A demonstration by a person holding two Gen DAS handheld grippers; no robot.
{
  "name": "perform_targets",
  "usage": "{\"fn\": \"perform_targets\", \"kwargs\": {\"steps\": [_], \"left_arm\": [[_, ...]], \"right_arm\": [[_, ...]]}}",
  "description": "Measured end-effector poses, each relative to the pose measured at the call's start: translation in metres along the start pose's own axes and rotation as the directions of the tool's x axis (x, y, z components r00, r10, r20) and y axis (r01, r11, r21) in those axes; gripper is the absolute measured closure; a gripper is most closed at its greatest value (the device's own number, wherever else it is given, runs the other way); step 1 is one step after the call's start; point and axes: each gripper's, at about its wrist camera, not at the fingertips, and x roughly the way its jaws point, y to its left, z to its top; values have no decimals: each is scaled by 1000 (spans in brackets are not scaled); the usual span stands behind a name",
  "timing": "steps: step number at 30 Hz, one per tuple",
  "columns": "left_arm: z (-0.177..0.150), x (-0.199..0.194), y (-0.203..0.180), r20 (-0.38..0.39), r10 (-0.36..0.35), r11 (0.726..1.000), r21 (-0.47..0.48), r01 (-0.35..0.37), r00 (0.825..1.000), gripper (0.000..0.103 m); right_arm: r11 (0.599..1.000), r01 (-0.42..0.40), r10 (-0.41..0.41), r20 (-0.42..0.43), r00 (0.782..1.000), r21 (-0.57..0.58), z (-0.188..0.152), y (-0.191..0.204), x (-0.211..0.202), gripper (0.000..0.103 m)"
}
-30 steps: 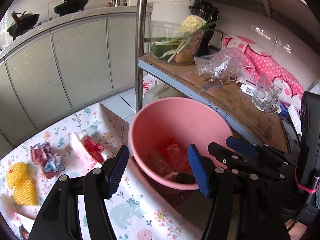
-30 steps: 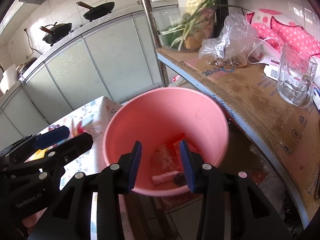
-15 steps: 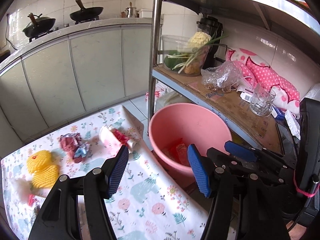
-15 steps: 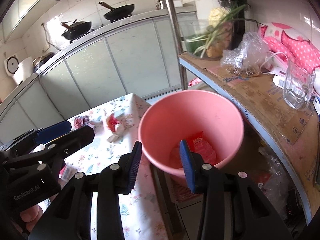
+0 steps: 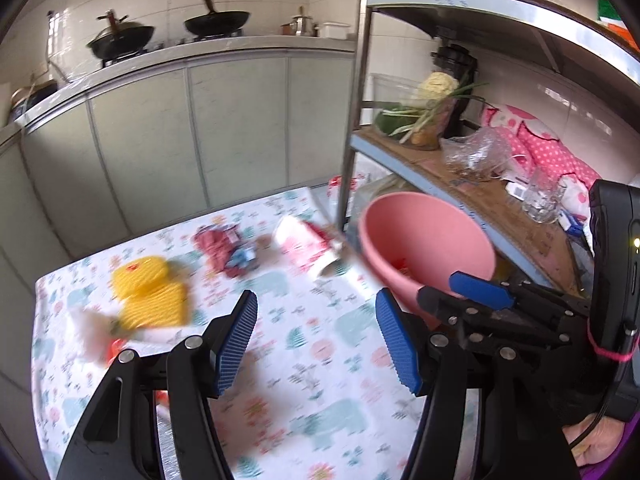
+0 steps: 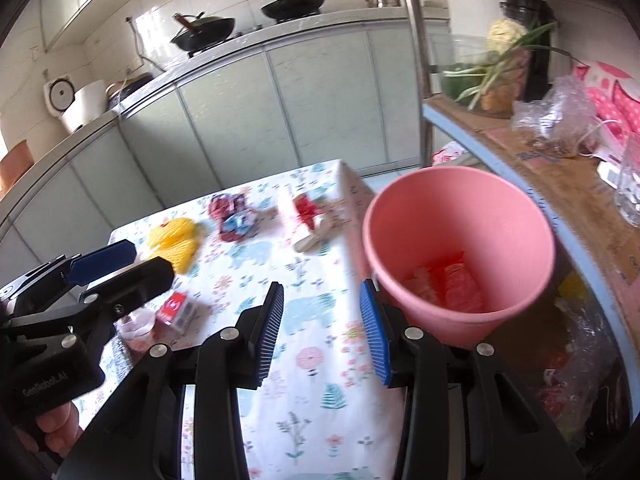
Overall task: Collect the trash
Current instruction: 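Move both open grippers back over the trash on the table, then close the left gripper on the clear plastic bag and lift it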
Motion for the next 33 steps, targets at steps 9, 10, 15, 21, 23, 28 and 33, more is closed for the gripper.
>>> {"fn": "perform_targets", "kwargs": {"steps": [9,10,15,21,23,28,33], "left_arm": [[-21,-19,76,-16,136,988,-77,-136,991,42],[-24,-21,86,-21,150,984,-92,-152,988,42],[-31,-23,126,-46,207,966,-147,-211,977,42],[-38,-24,162,-72,252,945,-199,-261,965,42],[-40,-23,174,-80,267,936,-217,-278,960,42],[-43,-14,205,-112,298,912,-261,-317,948,42],[-45,7,226,-154,296,898,-292,-330,943,42]], "right_arm": [[999,-51,50,-55,997,-11,-7,23,23,62],[998,-55,54,-59,997,-12,-7,25,25,62],[998,-65,63,-78,995,-25,-3,32,40,58],[997,-68,63,-82,995,-48,9,37,53,57],[996,-67,63,-77,995,-57,15,38,58,57],[994,-61,55,-64,996,-90,33,40,70,57],[992,-58,51,-60,997,-110,46,41,81,57]]}}
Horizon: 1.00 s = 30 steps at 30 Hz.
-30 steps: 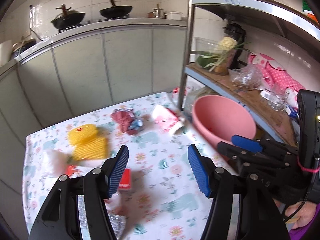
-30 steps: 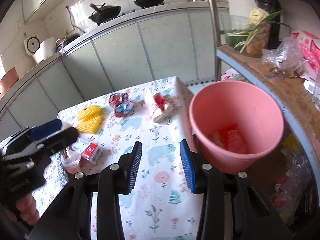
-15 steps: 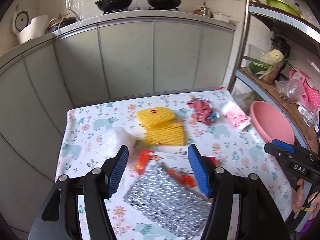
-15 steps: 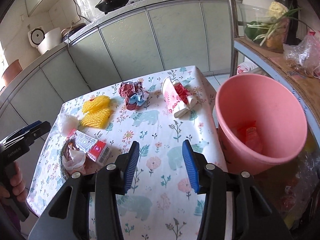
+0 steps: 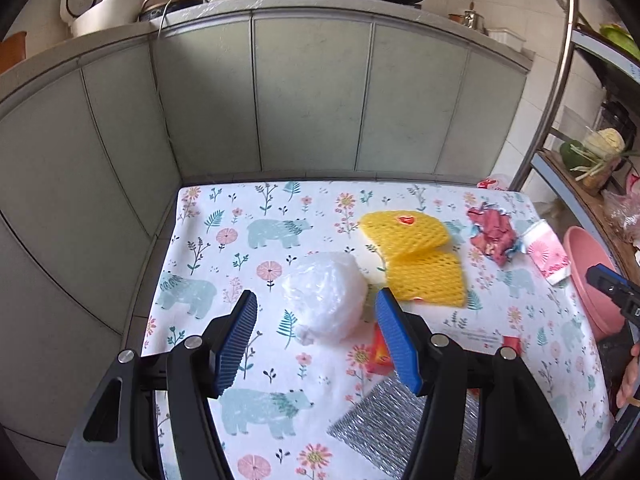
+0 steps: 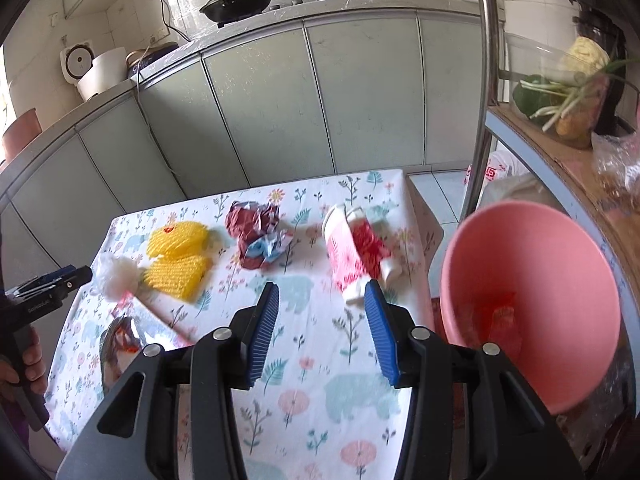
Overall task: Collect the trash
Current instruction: 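Close the left gripper on the clear plastic bag and lift it, then grasp the pink-patterned paper cup with the right gripper while the left holds the bag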
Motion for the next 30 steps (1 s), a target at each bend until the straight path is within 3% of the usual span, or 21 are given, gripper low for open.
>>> {"fn": "perform_targets", "kwargs": {"steps": [6,11,13,16,21,26,27,29,30], "left_arm": [[5,36,10,-57,-10,999,-47,7,998,42],[3,44,9,-47,-47,997,-57,44,998,44],[3,44,6,-35,-62,997,-45,61,997,61],[3,42,3,-17,-58,998,-24,58,998,78],[5,38,4,-3,-74,997,-28,73,997,87],[7,33,6,7,-77,996,-36,77,997,88],[7,32,6,9,-79,996,-37,79,997,88],[8,29,7,14,-81,996,-39,81,997,88],[8,27,7,18,-81,996,-38,82,997,88]], "right_arm": [[1000,2,-2,-13,1000,-31,11,1,15,57],[999,6,-8,-37,999,-43,13,1,29,57],[999,9,-11,-48,999,-51,14,2,34,57],[998,15,-18,-57,998,-56,16,1,40,57],[998,24,-28,-63,998,-62,20,-2,52,57],[999,4,-9,-82,997,-53,21,-5,63,58],[998,5,-10,-88,996,-55,20,-5,65,60],[998,12,-18,-97,995,-57,19,-4,67,84],[998,20,-26,-95,995,-57,18,-4,66,88]]}}
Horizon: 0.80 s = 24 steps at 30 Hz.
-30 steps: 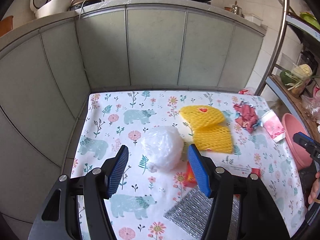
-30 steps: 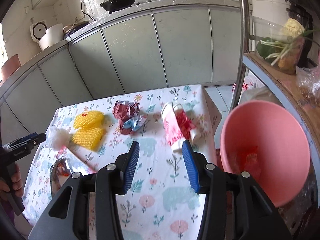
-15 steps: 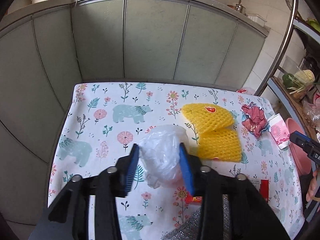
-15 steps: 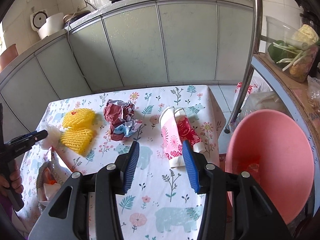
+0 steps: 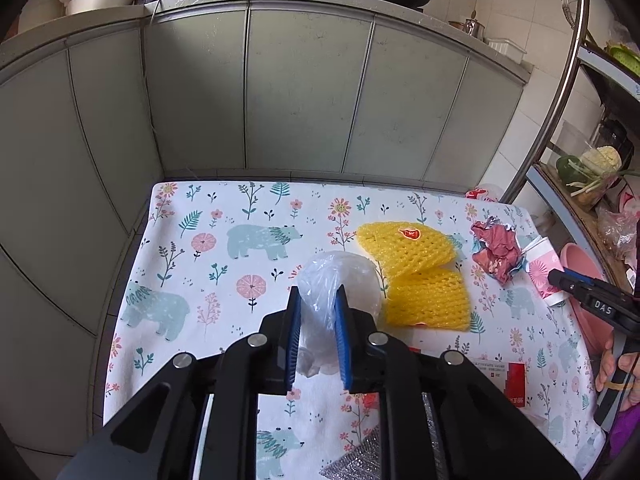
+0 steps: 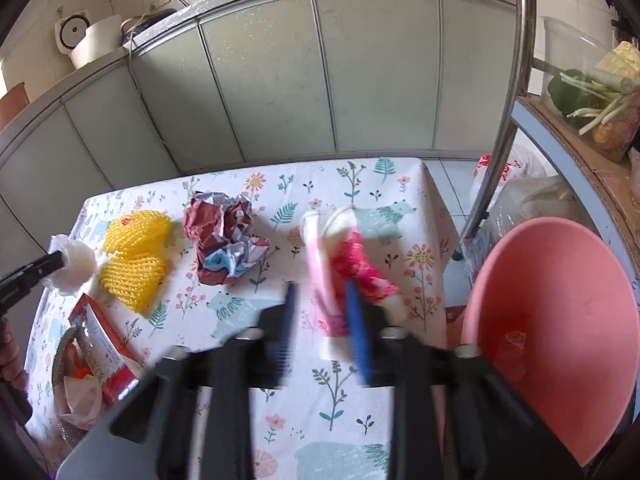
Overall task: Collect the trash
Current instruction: 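Grasp the pink-patterned paper cup with the right gripper while the left holds the bag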
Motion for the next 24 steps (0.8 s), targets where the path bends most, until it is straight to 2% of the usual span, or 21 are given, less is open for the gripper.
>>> {"fn": "perform_targets", "kwargs": {"steps": [2,12,24], "left_arm": [[0,-4,-1,7,-2,1000,3,2,1000,88],[1,-31,-16,50,-24,999,26,23,998,89],[-7,-54,-38,66,-51,996,69,47,996,89]], "right_arm": [[1000,-8,8,-4,1000,6,-1,1,-3,97],[999,27,-26,63,998,-22,-11,26,-40,97],[999,47,-46,75,996,-11,-27,37,-64,97]]}}
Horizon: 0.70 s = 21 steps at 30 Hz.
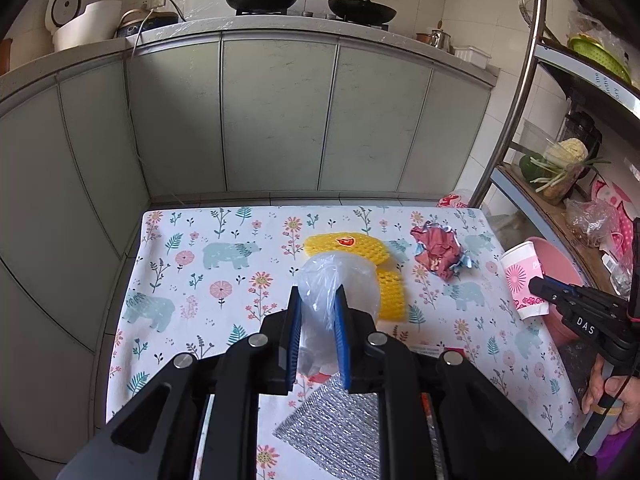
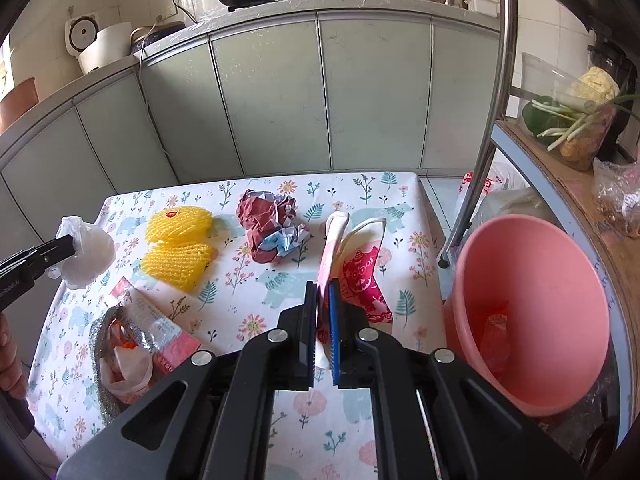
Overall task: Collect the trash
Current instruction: 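Carry the plastic bag and paper cup over the pink bucket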
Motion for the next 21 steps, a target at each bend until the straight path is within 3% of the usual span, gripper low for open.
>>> {"fn": "perform_targets", "kwargs": {"steps": [21], "left_arm": [[-3,-17,-61,18,-59,993,105,57,998,89]], "right_arm": [[999,14,-16,50,999,41,-13,-21,-32,97]]}}
